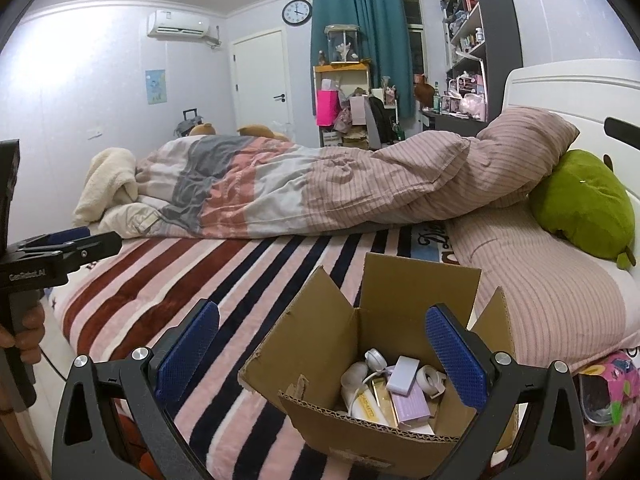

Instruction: Organize rigid objects

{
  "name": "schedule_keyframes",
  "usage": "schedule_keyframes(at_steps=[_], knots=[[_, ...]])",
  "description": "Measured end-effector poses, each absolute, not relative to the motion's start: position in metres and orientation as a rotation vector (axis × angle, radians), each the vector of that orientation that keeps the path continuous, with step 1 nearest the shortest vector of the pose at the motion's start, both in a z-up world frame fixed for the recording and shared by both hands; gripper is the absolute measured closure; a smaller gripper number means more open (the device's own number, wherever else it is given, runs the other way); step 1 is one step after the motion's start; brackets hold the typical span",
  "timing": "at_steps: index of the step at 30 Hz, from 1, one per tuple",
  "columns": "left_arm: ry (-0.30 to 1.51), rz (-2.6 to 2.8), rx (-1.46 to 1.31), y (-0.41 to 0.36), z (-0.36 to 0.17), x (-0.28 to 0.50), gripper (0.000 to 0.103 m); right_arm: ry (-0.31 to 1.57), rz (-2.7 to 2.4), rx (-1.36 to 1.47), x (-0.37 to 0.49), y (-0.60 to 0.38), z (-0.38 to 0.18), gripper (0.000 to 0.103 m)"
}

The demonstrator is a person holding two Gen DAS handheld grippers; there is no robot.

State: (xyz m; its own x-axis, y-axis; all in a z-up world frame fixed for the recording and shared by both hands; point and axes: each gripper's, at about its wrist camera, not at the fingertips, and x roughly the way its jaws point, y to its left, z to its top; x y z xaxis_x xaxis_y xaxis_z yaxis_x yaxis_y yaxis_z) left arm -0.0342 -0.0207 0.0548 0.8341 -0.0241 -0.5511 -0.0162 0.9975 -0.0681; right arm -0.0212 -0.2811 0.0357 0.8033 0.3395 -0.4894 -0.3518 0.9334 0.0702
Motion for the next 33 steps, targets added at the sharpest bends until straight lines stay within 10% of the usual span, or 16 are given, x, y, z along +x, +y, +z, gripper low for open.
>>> schedule_keyframes(at_steps=[33], knots=[[0.595,-0.005,-0.069,-0.013,0.051,-0.035,0.002,0.517,0.397,-0.003,-0.036,-0.272,0.025,0.0]])
